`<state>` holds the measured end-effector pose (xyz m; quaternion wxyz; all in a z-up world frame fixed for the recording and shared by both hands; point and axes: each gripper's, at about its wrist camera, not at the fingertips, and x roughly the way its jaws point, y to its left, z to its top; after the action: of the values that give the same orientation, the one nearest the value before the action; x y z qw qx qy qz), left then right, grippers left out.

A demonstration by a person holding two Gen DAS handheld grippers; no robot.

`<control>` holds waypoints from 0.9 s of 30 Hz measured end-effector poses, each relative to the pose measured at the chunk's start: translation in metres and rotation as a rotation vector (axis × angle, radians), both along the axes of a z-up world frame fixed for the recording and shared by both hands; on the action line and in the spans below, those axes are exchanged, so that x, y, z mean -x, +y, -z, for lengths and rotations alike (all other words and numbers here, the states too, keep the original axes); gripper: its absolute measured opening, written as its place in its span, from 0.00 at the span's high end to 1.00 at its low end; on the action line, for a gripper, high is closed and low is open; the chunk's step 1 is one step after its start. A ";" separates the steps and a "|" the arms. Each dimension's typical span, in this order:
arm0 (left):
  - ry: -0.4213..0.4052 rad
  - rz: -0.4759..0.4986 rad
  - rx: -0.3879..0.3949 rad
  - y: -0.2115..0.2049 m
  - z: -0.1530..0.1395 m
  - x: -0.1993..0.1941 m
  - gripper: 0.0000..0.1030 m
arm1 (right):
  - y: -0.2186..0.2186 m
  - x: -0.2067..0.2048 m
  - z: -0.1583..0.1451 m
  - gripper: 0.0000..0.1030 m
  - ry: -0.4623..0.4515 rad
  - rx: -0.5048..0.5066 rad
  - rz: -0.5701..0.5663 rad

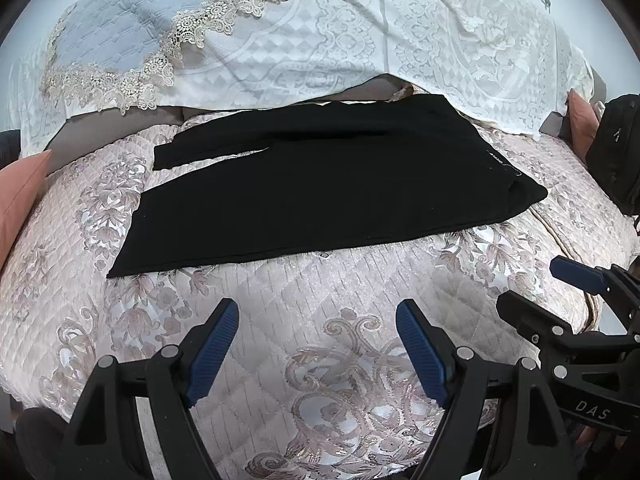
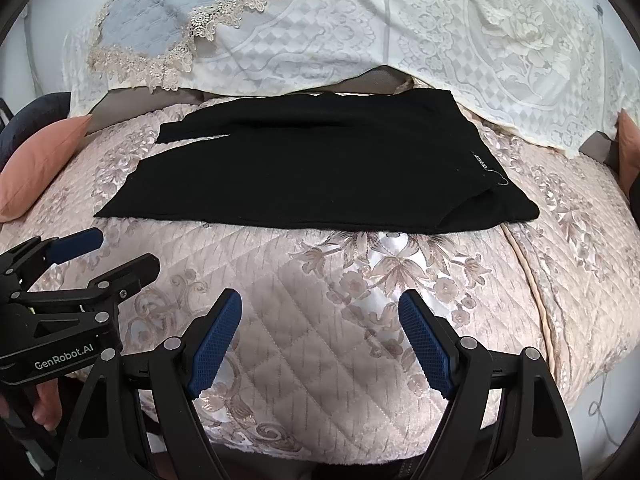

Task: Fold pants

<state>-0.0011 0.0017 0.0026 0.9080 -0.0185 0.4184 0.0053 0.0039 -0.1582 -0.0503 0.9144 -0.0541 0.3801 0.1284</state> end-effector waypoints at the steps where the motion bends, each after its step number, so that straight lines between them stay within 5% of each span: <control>1: 0.001 -0.001 -0.001 0.000 0.000 0.000 0.20 | 0.000 0.000 0.000 0.22 0.000 0.000 0.001; 18: 0.015 -0.004 0.023 0.004 0.005 -0.001 0.20 | 0.001 0.001 0.001 0.22 0.001 -0.001 -0.007; 27: 0.045 -0.041 0.140 0.026 0.019 -0.011 0.26 | -0.011 -0.013 0.006 0.22 0.026 -0.039 -0.002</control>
<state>0.0100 0.0281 -0.0159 0.8945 -0.0903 0.4378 -0.0047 0.0167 -0.1690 -0.0566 0.9102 -0.0352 0.3892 0.1375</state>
